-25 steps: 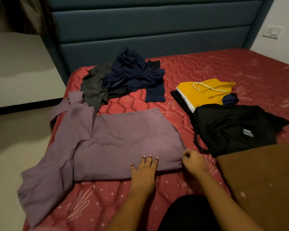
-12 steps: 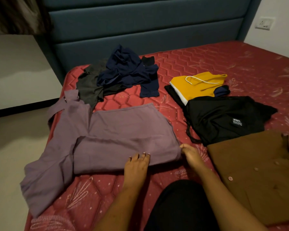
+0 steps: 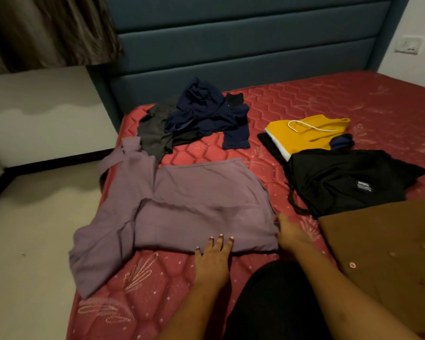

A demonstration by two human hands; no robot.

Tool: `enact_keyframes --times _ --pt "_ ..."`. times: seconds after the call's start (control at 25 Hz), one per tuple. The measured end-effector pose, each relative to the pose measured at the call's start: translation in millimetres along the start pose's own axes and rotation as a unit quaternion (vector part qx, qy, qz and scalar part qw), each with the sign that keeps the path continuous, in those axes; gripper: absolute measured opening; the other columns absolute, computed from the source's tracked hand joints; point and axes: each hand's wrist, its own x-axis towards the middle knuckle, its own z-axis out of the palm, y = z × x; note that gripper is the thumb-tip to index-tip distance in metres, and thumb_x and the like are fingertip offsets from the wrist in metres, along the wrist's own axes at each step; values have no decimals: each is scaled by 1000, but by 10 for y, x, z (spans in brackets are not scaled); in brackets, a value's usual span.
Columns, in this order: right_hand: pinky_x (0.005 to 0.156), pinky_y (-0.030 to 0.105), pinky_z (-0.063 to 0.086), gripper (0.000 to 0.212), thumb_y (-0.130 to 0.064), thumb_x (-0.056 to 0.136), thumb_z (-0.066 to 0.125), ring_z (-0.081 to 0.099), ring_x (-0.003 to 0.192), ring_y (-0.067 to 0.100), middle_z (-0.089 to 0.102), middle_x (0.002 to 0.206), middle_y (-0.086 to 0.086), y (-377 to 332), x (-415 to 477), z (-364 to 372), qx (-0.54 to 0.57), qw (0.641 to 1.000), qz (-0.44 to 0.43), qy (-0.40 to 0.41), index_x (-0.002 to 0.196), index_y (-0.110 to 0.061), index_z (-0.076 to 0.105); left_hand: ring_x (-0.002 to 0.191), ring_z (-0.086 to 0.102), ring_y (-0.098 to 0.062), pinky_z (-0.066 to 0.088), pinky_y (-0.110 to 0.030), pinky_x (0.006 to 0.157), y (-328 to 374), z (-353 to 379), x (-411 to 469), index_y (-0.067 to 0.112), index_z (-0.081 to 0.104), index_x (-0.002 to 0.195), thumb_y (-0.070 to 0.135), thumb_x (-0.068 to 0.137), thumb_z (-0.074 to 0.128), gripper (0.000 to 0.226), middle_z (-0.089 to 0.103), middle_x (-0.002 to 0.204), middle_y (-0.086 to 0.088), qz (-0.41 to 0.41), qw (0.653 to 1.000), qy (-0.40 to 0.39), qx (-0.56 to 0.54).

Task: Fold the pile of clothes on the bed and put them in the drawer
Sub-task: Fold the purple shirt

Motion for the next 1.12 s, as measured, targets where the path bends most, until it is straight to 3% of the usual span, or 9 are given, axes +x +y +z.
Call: enact_keyframes --times 0.16,0.36,0.56,0.72,0.84,0.92,1.0,1.04,1.12 --pt "103 45 40 69 -28 80 66 53 121 34 50 137 15 -373 -136 -74 11 1000 -9 -24 140 -31 31 145 17 -24 30 -49 111 -557 -30 -286 30 17 152 27 95 45 63 15 160 2 -89 994 -27 -52" --pt "95 47 48 73 -19 62 65 56 115 32 50 139 6 -388 218 151 27 996 -20 -76 128 -43 42 133 39 -26 37 -39 107 -1159 -134 -604 21 38 142 27 94 43 48 35 151 -4 -156 985 4 -73" --pt "110 52 22 66 -11 90 46 20 142 28 18 156 -3 -755 -293 -125 -72 995 -64 32 144 -43 28 132 37 -25 35 -36 107 -1007 -351 -252 19 44 136 27 96 43 41 35 150 -4 -76 991 84 -71" --pt "110 57 20 60 -18 92 50 16 143 27 15 158 -7 -827 -32 -97 -159 978 -130 21 146 -37 31 139 28 -25 28 -34 112 -815 -496 338 18 32 147 24 98 42 50 26 156 -6 -37 991 96 -87" --pt "109 52 22 28 -20 90 54 36 132 23 43 142 -3 -938 253 -128 -185 970 -158 -10 115 -30 58 143 18 -28 28 -41 113 -863 -511 780 21 25 149 23 94 51 61 18 159 -2 -35 993 84 -70" --pt "100 40 33 12 -15 86 55 52 110 22 60 114 1 -1056 383 -228 -168 964 -191 -77 85 -26 57 143 16 -30 31 -45 112 -982 -445 975 21 36 143 29 91 59 57 18 159 -2 -67 995 47 -65" --pt "91 35 38 18 -8 84 54 55 102 23 62 109 4 -1188 498 -449 -166 961 -197 -102 79 -26 51 135 31 -33 36 -43 107 -1156 -464 1104 13 52 128 33 90 60 43 37 148 -11 -111 993 11 -22" --pt "92 36 35 19 -7 84 51 56 107 25 62 113 5 -1284 533 -658 -180 963 -194 -57 86 -27 51 127 41 -35 39 -42 103 -1236 -561 1156 9 56 120 28 91 58 36 47 138 -16 -142 989 33 -36" --pt "87 38 30 27 -7 84 47 57 111 28 64 115 9 -1501 540 -1192 -186 953 -199 136 103 -26 51 111 52 -43 43 -46 94 -1394 -930 1196 1 60 108 9 88 53 22 59 119 -27 -206 949 169 -166"
